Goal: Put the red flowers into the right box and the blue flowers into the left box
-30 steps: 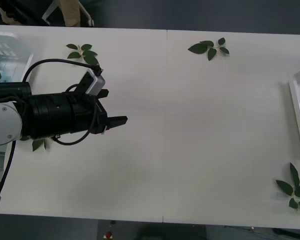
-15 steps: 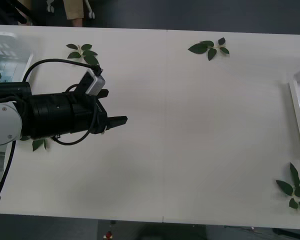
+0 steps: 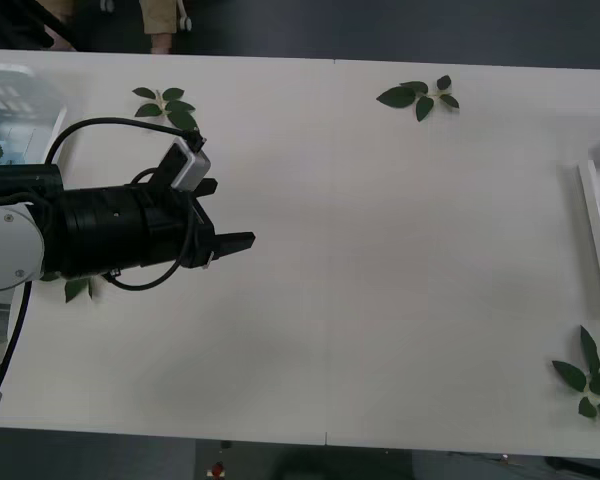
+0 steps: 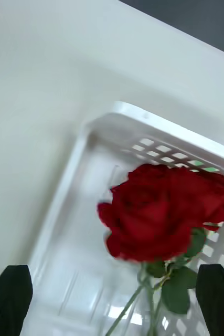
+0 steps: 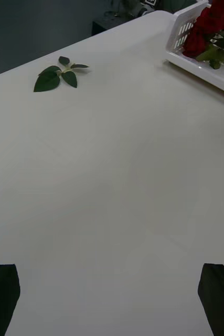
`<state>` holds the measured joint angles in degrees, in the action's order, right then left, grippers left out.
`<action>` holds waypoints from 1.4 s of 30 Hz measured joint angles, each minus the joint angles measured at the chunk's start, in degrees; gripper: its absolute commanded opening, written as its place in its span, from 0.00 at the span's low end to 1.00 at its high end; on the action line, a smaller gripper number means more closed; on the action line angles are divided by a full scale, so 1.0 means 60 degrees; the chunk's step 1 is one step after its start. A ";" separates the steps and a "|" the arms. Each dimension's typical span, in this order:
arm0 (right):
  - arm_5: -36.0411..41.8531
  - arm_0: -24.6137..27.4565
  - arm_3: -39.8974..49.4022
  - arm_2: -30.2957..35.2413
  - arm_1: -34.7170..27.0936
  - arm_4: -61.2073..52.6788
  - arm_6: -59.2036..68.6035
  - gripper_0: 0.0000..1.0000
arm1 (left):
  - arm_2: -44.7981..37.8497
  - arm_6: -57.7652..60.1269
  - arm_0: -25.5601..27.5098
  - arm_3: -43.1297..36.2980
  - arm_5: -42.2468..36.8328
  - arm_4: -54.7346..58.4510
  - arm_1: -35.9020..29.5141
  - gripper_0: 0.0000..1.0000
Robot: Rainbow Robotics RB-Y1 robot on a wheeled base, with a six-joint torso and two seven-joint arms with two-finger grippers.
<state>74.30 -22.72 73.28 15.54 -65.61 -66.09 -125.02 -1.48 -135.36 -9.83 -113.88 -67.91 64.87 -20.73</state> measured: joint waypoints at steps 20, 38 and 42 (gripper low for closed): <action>0.1958 0.2626 0.3929 0.3738 0.2934 -0.2681 -0.1797 0.92 | 0.0000 0.0000 -0.0001 -0.0003 0.0001 0.0002 -0.0002 1.00; -0.1580 0.2678 0.4398 0.0440 0.3312 -0.4586 -0.3682 0.92 | 0.0000 0.0000 -0.0001 -0.0003 0.0001 0.0002 -0.0002 1.00; -0.2215 0.2667 0.4609 -0.0325 0.3792 -0.3963 -0.3686 0.92 | 0.0000 0.0000 -0.0001 -0.0003 0.0001 0.0002 -0.0002 1.00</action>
<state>61.01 -6.71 100.93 13.60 -42.86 -89.87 -147.14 -1.48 -135.36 -9.84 -113.90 -67.90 64.88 -20.75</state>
